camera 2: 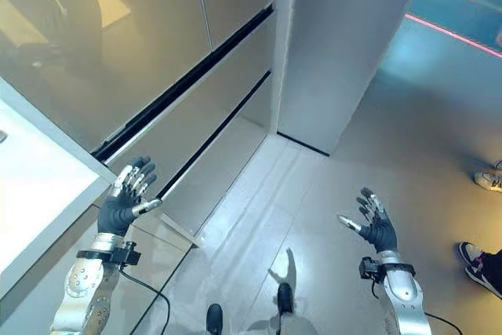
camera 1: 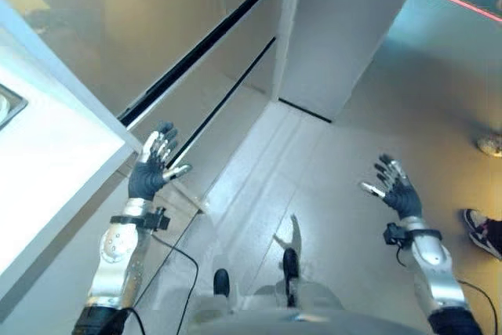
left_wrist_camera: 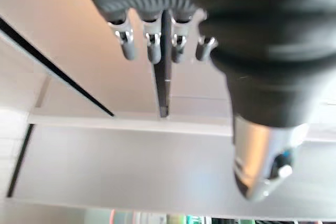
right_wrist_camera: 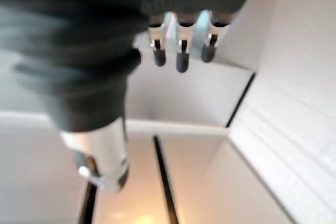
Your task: Take the drinks into the refrigerator
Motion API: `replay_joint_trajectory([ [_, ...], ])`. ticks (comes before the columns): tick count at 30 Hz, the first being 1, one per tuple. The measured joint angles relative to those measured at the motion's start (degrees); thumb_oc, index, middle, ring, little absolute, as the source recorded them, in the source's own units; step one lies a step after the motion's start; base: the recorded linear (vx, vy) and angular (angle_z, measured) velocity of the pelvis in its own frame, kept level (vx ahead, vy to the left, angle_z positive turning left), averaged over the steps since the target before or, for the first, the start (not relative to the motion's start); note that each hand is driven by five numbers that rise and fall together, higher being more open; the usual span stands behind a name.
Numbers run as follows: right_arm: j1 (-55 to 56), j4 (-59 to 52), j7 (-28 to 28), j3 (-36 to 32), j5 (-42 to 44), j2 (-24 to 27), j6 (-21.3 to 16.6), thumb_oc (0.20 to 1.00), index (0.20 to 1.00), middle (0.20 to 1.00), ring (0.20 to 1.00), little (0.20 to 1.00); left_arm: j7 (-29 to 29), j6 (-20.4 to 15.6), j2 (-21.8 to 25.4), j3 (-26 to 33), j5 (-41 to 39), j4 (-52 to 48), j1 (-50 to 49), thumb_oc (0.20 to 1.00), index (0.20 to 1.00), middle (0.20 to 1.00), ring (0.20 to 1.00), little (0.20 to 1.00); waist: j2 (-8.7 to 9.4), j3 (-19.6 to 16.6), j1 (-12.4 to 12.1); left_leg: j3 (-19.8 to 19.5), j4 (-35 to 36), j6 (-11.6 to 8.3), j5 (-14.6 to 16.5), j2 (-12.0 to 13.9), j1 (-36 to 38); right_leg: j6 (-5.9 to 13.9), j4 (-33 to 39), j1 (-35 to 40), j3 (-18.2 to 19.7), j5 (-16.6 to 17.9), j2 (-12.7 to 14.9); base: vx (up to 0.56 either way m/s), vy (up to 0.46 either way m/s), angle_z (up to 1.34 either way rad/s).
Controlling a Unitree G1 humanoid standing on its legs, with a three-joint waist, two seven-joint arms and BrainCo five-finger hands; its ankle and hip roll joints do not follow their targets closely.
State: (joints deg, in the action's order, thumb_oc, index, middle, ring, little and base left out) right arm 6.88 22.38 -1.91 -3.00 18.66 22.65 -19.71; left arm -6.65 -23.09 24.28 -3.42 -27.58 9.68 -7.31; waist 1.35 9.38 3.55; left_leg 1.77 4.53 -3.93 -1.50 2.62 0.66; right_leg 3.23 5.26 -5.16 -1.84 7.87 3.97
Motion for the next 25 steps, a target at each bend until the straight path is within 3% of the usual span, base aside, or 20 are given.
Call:
replay_joint_trajectory([
  [6,-0.68,21.06,2.31,1.81,-3.37,-1.08,0.65,1.0,1.0,1.0,1.0,1.0,0.29,2.51,-2.95,-5.24,9.89,27.84,1.16,1.0,1.0,1.0,1.0,1.0,0.09,-1.75,0.37,1.39,0.51,0.14,0.29,0.06,2.1,0.09,0.28,1.12,1.28,-0.29,-0.08,0.04,0.008,-0.11],
  [10,-0.4,30.79,2.85,2.91,-4.46,-2.36,2.83,1.0,1.0,1.0,1.0,1.0,1.85,4.48,-5.48,-4.7,13.45,41.61,2.09,1.0,1.0,1.0,1.0,1.0,-0.09,-2.56,0.33,1.54,0.54,0.19,0.37,0.13,2.98,-0.01,0.29,1.92,1.38,-0.55,-0.11,0.03,0.0,-0.01],
  [12,-2.44,43.06,2.71,3.47,-4.51,-3.78,3.64,1.0,1.0,1.0,1.0,1.0,2.76,5.83,-8.05,-2.39,15.89,56.5,4.73,1.0,1.0,1.0,1.0,1.0,-0.29,-4.67,0.28,1.55,0.56,0.26,0.58,0.42,3.39,-0.14,0.3,2.34,1.36,-0.87,-0.08,0.04,-0.013,0.0],
  [13,-3.37,45.27,2.66,3.71,-4.51,-4.14,4.36,1.0,1.0,1.0,1.0,1.0,2.99,6.6,-8.55,-1.98,16.17,59.09,5.49,1.0,1.0,1.0,1.0,1.0,-0.28,-4.81,0.26,1.56,0.55,0.29,0.73,0.4,3.77,-0.1,0.3,2.75,1.36,-0.92,-0.18,0.03,-0.008,0.01],
  [19,-3.62,52.56,2.65,3.84,-5.78,-4.93,8.84,1.0,1.0,1.0,1.0,1.0,2.73,12.04,-9.91,-2.28,19.62,63.83,3.9,1.0,1.0,1.0,1.0,1.0,-0.54,-7.65,0.21,1.46,0.79,0.41,0.97,0.3,3.82,-0.14,0.31,2.91,1.23,-1.09,0.15,0.03,-0.002,0.01],
  [25,-4.06,51.55,2.1,4.35,-6.0,-5.63,9.84,1.0,1.0,1.0,1.0,1.0,2.01,12.68,-10.84,-2.1,19.2,63.18,4.15,1.0,1.0,1.0,1.0,1.0,-0.72,-8.93,0.1,1.43,0.81,0.38,0.99,0.41,3.76,-0.18,0.31,3.06,1.23,-1.09,0.09,0.0,0.0,0.0],
])
